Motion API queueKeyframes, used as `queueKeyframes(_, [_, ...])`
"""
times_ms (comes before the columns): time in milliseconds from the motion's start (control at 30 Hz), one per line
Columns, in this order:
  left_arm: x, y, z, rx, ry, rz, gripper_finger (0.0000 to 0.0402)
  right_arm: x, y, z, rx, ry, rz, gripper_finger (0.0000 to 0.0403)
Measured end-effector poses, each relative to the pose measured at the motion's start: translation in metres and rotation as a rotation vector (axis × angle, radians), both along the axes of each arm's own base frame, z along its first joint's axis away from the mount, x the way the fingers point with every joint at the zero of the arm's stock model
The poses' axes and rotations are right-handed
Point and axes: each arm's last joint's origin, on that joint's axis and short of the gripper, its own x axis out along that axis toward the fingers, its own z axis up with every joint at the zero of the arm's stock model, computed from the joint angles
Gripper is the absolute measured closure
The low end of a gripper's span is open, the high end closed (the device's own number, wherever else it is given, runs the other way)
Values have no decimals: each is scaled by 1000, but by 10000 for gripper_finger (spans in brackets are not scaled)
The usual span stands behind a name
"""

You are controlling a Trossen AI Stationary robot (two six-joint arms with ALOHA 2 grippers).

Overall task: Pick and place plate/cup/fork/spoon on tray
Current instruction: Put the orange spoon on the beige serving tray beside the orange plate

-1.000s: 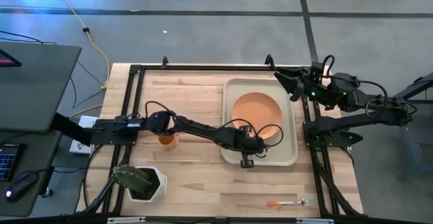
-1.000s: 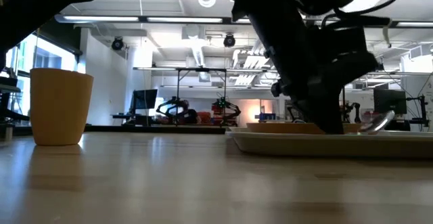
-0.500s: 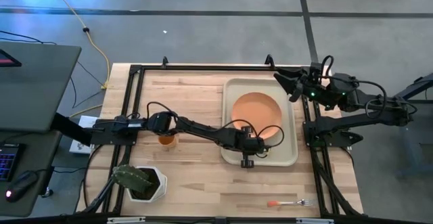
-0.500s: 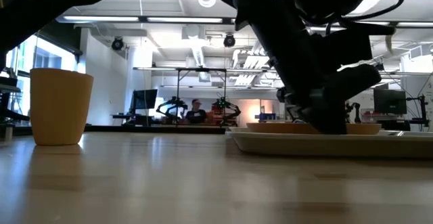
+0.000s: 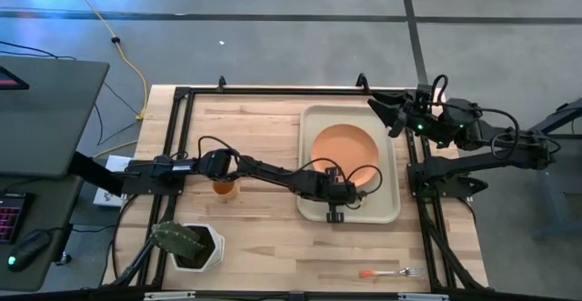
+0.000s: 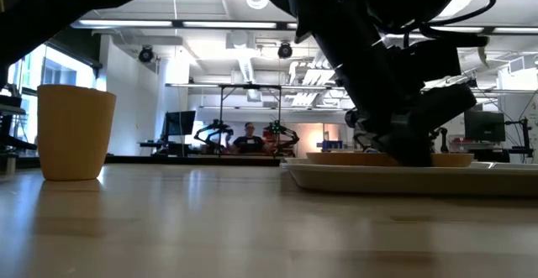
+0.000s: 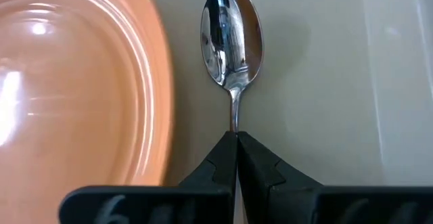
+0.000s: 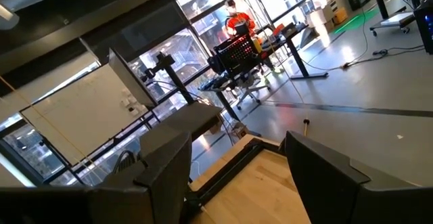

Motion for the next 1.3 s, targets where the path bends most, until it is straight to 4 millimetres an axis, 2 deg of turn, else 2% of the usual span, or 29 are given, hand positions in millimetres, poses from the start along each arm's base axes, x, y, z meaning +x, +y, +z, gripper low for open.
queueKeyframes(867, [-1, -14, 0, -153, -13, 21, 401, 0, 0, 0, 0, 0, 0, 171])
queueKeyframes(1300, [0, -15, 1, -105, -11, -48, 401, 0, 0, 0, 0, 0, 0, 171])
